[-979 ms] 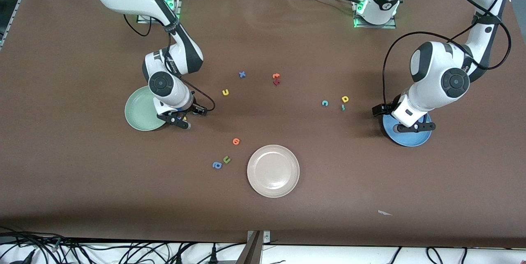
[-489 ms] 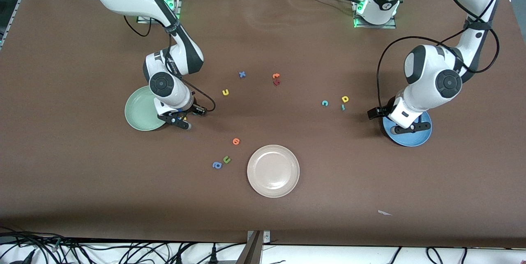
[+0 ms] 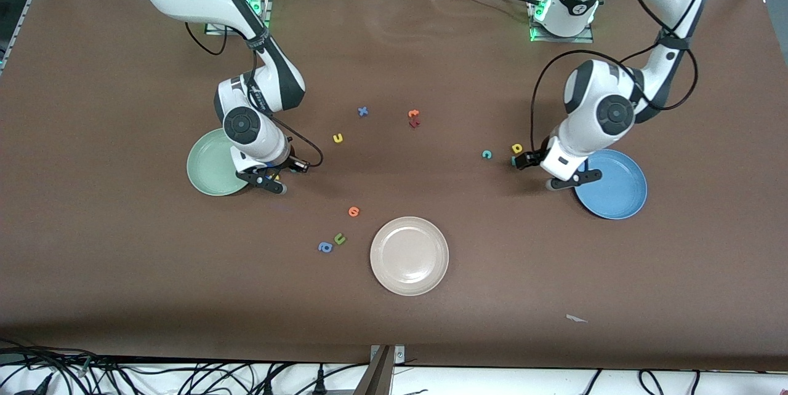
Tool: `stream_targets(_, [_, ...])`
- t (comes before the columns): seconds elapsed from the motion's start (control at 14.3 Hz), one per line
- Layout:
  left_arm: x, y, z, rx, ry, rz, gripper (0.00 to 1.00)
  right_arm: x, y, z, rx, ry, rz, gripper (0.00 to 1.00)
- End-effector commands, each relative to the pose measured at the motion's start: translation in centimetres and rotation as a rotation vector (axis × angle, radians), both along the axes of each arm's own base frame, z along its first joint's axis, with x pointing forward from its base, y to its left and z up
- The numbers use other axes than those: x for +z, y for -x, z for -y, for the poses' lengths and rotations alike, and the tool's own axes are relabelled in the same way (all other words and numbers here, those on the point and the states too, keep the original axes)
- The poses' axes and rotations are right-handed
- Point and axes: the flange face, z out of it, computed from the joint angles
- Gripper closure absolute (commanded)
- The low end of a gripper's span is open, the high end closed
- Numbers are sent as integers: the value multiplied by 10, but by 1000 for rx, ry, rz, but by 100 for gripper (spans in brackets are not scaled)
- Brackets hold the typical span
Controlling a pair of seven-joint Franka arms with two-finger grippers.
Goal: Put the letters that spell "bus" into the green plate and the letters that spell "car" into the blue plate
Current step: 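Grasp a teal letter beside each plate with both grippers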
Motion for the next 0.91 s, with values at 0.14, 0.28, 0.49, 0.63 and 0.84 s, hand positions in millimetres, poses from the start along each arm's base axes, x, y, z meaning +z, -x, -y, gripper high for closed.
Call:
stream_targets(0.14, [-22, 1, 9, 31, 9, 32, 1, 10, 0, 0, 0, 3, 4, 68])
stream_targets(0.28, [-33, 6, 16, 33, 3, 13, 1, 21, -1, 1, 7, 7, -7, 66])
stream_targets(0.49, [-42, 10, 22, 54, -2, -5, 1, 37, -3, 2, 11, 7, -3, 66])
stream_targets(0.63, [-45, 16, 37, 63, -8, -14, 1, 49, -6, 5, 12, 15, -19, 66])
stream_targets(0.84, [-54, 23, 35, 53, -32, -28, 1, 72, -13, 28, 44, 28, -38, 66])
